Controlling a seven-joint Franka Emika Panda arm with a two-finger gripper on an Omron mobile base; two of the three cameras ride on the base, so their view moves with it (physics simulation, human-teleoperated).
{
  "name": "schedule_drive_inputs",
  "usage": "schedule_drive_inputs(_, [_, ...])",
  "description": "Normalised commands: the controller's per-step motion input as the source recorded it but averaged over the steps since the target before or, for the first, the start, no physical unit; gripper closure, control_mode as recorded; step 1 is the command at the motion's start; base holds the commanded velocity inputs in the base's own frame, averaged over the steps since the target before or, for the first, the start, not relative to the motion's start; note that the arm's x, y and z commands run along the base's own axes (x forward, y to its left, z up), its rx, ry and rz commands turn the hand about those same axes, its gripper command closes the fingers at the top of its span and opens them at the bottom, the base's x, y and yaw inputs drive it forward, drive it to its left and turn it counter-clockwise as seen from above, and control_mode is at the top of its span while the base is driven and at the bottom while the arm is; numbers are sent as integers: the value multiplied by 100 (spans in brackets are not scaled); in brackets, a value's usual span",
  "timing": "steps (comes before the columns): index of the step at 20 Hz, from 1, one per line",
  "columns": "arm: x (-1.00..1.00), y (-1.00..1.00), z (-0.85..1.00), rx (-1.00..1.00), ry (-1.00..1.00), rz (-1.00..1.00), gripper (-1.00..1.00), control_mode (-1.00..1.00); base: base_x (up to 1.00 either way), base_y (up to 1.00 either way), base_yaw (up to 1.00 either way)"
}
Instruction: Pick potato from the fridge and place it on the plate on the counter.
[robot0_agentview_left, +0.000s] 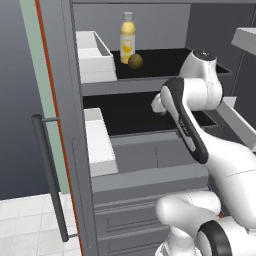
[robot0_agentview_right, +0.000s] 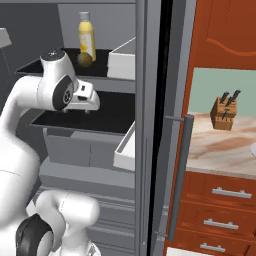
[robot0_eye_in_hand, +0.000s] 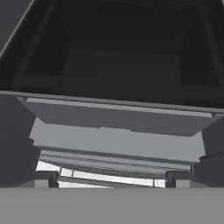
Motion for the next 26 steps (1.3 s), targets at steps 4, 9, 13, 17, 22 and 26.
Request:
schedule_drive_inputs(4, [-30,44,55,0,-48,1,-100,-100,0,0,0])
schedule_drive_inputs(9, [-17,16,80,0,-53,0,-100,-100,0,0,0])
schedule_drive_inputs(13, [-1,11,66,0,-42,0,-100,-100,0,0,0])
schedule_drive_inputs(17, [0,0,60,3,-26,0,-100,-100,0,0,0])
schedule_drive_inputs(22, [0,-1,55,9,-9,0,-100,-100,0,0,0])
schedule_drive_inputs(26, [7,-8,25,6,4,0,-100,-100,0,0,0])
